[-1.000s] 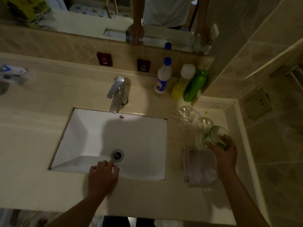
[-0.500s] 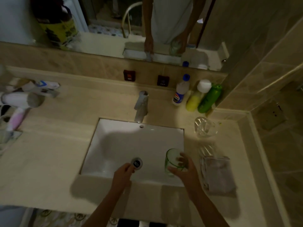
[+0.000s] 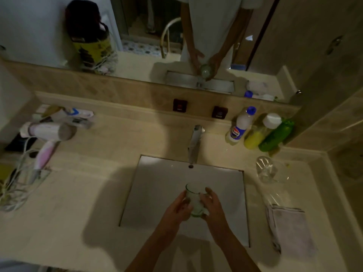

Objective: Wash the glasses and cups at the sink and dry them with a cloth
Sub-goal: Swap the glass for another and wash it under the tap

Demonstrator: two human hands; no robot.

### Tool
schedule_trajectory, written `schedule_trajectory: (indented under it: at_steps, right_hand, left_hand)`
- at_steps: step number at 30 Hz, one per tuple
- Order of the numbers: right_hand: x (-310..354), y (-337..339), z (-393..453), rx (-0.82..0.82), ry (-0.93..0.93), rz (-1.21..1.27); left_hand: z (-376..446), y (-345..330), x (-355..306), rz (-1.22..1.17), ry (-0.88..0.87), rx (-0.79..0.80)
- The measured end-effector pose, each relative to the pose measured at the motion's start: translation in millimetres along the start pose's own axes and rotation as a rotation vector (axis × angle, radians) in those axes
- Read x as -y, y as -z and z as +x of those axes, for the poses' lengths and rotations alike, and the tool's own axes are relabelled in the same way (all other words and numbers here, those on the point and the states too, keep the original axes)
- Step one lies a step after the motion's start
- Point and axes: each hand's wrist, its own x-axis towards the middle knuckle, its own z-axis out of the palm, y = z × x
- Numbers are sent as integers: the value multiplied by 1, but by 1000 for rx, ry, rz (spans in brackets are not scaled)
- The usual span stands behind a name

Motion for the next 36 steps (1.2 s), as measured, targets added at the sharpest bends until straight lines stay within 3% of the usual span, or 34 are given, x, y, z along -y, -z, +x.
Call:
schedule_trajectory:
  at_steps: [3,11,14,17,21,27,30,32,36]
  right_hand:
    - [7,-6,-5,61,4,12]
    - [7,-18,-7,78,-10,-39]
    - [11,-7,10,41,35,-309]
    - [34,5,37,-54,215,-648]
    - [94,0,79,-130,452,-797]
    - [154,-37,133,62,643,-1239]
    - [160,-54,145,159,527,-1047]
    - [160,-62,147,121,421,-761]
    - [158,-67,162,67,355,-527]
  left_hand:
    - [12,13,3,-35,-37,37]
    - [43,36,6,-120,-10,-121]
    - [53,44,13,-138,13,-177]
    - [64,44,9,-169,34,-192]
    - [76,40,-2,-119,74,-132]
    - [104,30,-7,-36,104,-102]
    - [118,29,-9,-2,86,-92]
    - [126,28,-10,30,67,-84]
    - [136,27,-14,80,56,-68]
